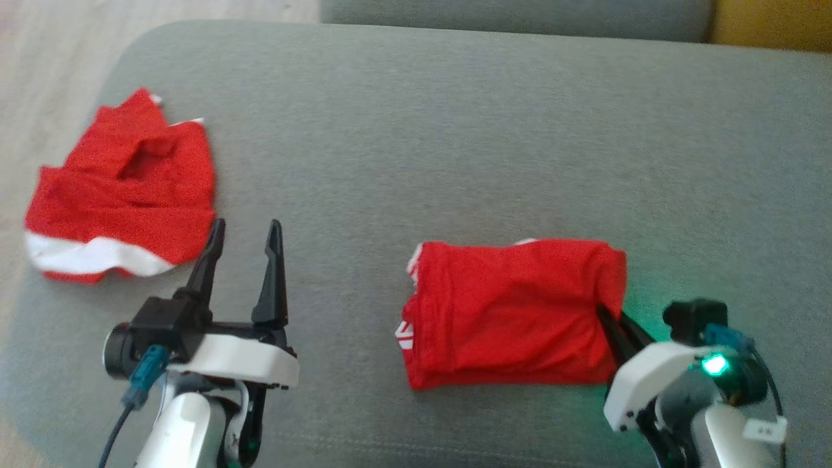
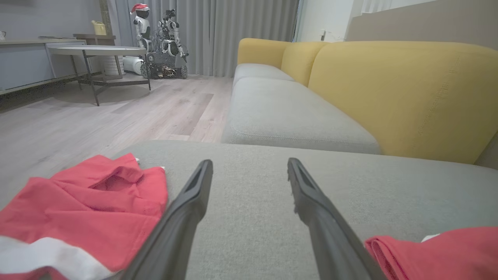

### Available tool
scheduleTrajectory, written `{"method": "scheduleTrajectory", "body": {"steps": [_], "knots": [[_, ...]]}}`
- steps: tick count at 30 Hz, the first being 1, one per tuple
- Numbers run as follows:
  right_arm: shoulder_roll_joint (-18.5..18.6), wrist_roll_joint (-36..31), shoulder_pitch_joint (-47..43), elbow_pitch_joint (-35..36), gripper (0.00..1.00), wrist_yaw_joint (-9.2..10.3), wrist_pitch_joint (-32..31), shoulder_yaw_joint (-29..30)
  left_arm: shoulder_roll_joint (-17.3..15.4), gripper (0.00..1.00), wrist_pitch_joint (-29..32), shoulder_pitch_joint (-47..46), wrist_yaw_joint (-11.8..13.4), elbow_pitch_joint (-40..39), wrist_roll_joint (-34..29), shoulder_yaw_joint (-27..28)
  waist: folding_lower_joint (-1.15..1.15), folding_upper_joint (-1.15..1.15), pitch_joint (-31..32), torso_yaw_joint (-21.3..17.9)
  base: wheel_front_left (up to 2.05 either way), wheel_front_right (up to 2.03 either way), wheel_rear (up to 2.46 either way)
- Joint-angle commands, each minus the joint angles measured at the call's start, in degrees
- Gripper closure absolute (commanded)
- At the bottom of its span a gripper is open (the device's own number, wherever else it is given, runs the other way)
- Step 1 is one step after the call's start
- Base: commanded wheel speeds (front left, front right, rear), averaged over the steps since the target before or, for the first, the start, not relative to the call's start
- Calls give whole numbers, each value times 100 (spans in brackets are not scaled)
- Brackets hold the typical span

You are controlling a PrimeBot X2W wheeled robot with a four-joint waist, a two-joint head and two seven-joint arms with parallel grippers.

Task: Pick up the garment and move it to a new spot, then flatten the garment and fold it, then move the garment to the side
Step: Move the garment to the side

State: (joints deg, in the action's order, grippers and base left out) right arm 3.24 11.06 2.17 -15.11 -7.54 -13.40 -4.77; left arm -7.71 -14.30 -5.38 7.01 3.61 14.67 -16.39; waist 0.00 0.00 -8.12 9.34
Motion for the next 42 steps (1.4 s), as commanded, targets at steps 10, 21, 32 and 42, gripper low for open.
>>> {"method": "scheduleTrajectory", "body": {"steps": [10, 21, 32, 42], "knots": [[394, 106, 1195, 92, 100, 5, 296, -383, -32, 0, -69, -375, -78, -386, -144, 301, 0, 0, -384, -1423, 0, 0, 0], [838, 125, 2477, -585, 100, 5, 819, 630, -149, 0, 5, -1033, -282, -494, -335, 75, 0, 0, -1262, -2191, 0, 0, 0], [1200, 27, 3511, -1338, 100, 5, 1219, 1629, -347, 0, 166, -1517, -436, -603, -471, -45, 0, 0, -1957, -2576, 0, 0, 0], [1397, -274, 4106, -1933, 100, 5, 1509, 2166, -432, 0, 237, -1879, -539, -651, -566, -187, 0, 0, -2413, -2615, 0, 0, 0]]}}
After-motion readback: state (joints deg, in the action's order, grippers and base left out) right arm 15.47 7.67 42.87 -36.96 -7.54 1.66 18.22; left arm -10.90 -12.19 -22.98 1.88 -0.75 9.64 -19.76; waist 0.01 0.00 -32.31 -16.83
